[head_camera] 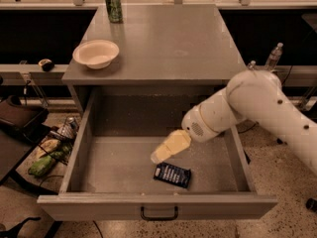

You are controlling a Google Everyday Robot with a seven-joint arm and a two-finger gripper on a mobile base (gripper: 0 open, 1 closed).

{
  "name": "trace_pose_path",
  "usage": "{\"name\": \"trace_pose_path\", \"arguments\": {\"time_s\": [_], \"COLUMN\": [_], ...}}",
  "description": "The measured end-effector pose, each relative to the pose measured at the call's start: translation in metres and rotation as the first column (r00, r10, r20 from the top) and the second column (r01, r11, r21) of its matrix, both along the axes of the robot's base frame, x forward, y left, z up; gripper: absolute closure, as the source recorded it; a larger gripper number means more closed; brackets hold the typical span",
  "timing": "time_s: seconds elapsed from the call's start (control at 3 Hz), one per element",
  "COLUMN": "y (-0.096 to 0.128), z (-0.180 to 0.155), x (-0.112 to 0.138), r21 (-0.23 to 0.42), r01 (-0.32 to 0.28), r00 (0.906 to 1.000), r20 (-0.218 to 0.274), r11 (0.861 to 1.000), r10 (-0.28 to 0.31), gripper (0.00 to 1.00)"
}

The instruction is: Place rxbar blueberry into top drawer

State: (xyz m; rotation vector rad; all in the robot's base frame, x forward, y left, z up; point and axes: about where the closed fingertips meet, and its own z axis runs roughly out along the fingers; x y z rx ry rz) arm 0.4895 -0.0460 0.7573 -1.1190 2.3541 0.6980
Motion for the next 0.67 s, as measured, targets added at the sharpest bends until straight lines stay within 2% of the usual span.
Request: {"name": "trace_pose_path", "arguments": {"time_s": [0.33,0.67], "y": [0.011,0.024], "z": [0.083,0.170], "x": [0.001,0.000], "r21": [0.123,0.203], "r01": [-0.047,-0.091], "r00": [0.9987,0.9944], "r20": [-0.013,0.070], "r11": [0.991,0.975], "r10": [0.049,0.079], "gripper": [0.00,0.00]}}
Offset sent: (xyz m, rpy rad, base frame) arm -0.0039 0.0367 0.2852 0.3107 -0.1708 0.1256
